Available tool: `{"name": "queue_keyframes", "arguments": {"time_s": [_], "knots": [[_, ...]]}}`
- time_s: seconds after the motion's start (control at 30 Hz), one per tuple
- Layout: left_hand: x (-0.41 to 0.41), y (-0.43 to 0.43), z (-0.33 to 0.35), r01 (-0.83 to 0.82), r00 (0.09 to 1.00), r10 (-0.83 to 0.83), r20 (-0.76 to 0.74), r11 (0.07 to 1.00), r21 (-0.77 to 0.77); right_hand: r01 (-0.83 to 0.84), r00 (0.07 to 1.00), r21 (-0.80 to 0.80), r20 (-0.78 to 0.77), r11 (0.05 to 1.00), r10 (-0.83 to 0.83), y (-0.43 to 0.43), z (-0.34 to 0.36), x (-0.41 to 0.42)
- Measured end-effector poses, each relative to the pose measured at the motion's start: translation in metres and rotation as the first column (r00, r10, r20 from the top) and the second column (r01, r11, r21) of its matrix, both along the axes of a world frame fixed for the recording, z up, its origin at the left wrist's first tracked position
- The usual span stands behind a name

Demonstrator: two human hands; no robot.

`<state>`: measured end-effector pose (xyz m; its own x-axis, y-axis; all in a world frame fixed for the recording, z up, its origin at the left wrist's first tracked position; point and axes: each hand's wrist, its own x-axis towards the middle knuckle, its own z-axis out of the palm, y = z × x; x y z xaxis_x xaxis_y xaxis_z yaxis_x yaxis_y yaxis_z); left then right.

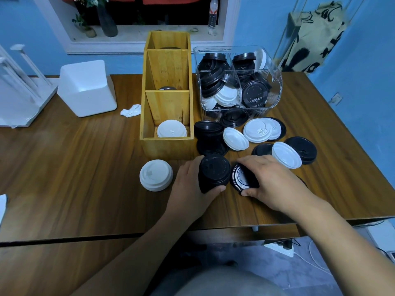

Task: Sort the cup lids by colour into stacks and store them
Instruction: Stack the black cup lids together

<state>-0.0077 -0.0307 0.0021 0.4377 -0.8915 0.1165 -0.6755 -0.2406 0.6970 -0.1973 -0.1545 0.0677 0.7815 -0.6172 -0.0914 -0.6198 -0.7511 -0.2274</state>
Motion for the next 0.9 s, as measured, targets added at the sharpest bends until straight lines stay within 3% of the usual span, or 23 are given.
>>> {"name": "queue_keyframes", "arguments": {"time_s": [0.23,0.37,0.6,0.9], "knots": [[0.000,0.000,0.000,0.001,1.000,-0.001,0.017,1.000,-0.012,0.039,0.999,-0.007,0.029,0.999,-0.038,0.000,0.003,-0.001],[0.000,0.000,0.000,0.003,1.000,-0.003,0.012,1.000,-0.004,0.279,0.931,0.076,0.222,0.957,-0.289,0.004,0.010,-0.003],[-0.001,0.001,-0.001,0.004,1.000,-0.004,0.012,1.000,-0.007,0.440,0.896,0.084,0.024,0.894,-0.443,0.018,-0.002,0.004],[0.000,0.000,-0.001,0.005,1.000,-0.005,-0.001,1.000,-0.014,0.483,0.874,-0.069,0.101,0.873,-0.475,0.018,-0.001,0.001]]}}
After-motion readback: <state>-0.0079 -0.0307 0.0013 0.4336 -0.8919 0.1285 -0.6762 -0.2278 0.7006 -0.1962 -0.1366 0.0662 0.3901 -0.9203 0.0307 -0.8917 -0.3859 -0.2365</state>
